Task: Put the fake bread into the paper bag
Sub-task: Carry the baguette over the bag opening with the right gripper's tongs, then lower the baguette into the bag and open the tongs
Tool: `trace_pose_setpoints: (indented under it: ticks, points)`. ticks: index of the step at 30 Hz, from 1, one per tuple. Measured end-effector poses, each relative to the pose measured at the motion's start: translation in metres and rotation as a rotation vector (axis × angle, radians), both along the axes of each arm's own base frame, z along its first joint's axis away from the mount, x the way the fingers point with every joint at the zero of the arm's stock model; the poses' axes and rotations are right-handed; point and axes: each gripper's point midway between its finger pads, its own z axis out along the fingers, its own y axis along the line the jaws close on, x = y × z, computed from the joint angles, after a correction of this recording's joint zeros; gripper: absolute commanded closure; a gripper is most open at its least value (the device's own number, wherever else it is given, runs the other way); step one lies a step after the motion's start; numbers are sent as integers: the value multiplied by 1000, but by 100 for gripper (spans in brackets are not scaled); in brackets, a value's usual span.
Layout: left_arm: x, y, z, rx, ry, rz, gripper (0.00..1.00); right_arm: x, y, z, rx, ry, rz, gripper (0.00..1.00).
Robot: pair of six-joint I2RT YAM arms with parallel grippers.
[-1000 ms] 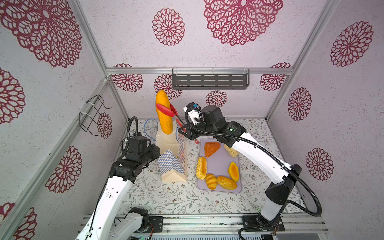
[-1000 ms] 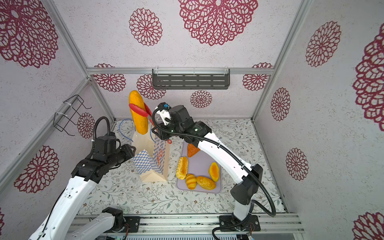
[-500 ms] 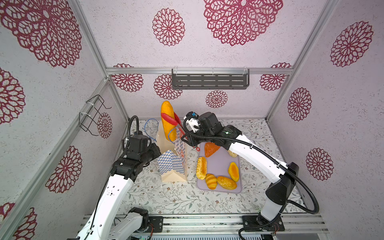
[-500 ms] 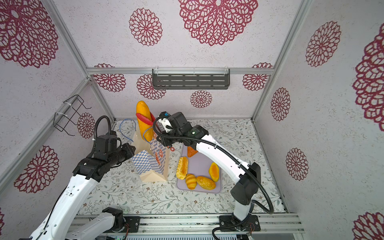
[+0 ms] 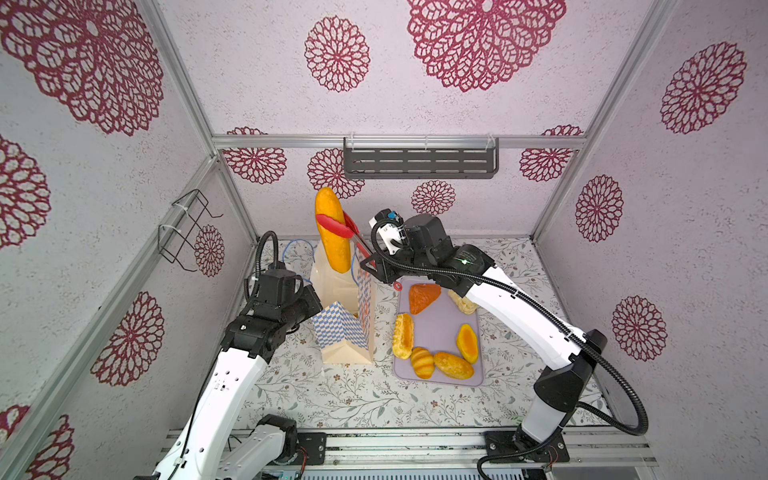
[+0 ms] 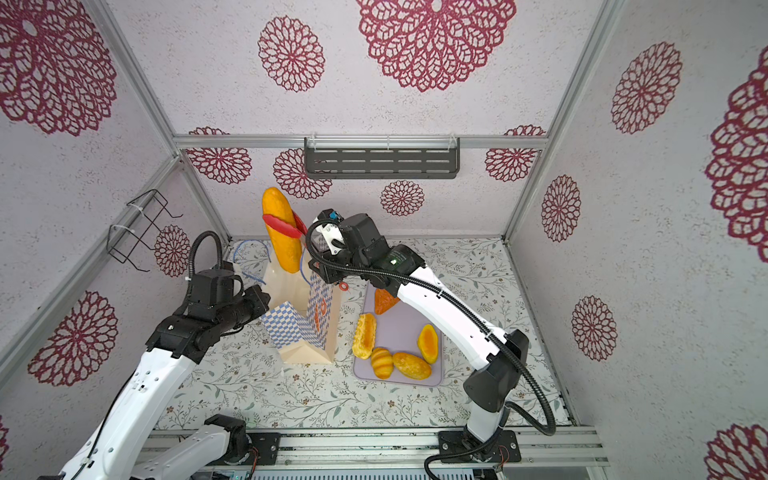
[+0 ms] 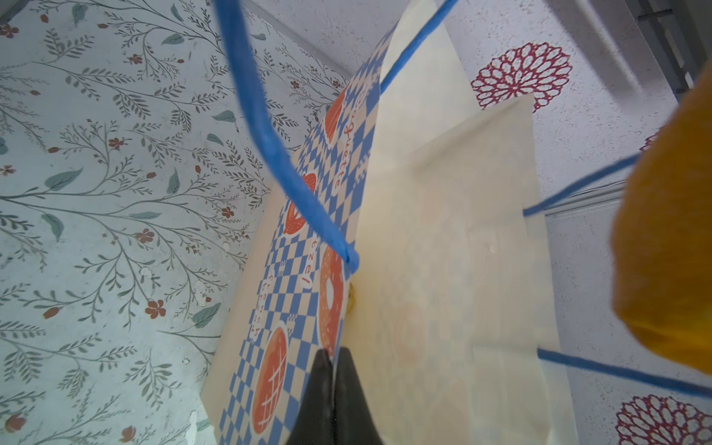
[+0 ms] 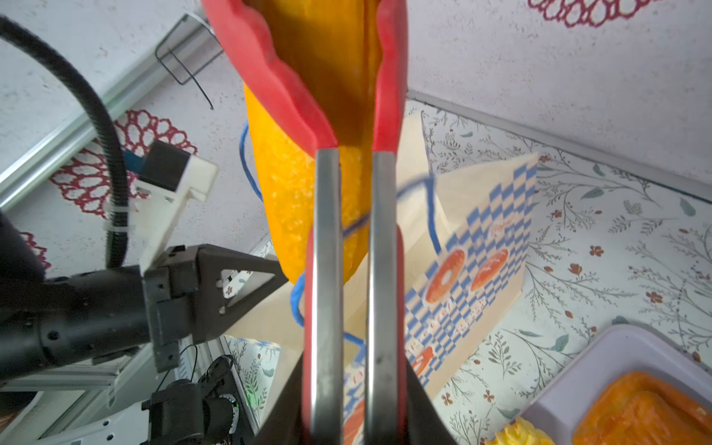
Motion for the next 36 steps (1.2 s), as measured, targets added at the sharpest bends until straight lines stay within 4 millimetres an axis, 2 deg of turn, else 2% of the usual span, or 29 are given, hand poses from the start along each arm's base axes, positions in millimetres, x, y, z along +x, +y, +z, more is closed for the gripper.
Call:
trace_pose_setpoints:
  ticks: [4, 10, 17, 22, 26, 36]
  points:
    - [2, 3, 4, 34, 12, -2, 100, -2, 3, 10, 34, -12, 1, 70]
    - [7, 3, 25, 62, -17, -19, 100, -4, 5, 10, 38, -7, 4, 71]
    - [10, 3, 29, 86, -20, -26, 100, -2, 4, -12, -1, 23, -8, 70]
    - [11, 1, 26, 95, -9, -32, 100, -6, -2, -37, -48, 60, -18, 64]
    - [11, 1, 26, 95, -9, -34, 100, -12, -11, -47, -68, 75, -26, 56]
    - [13, -3, 21, 98, 6, -46, 100, -21, -21, -36, -48, 62, -26, 44]
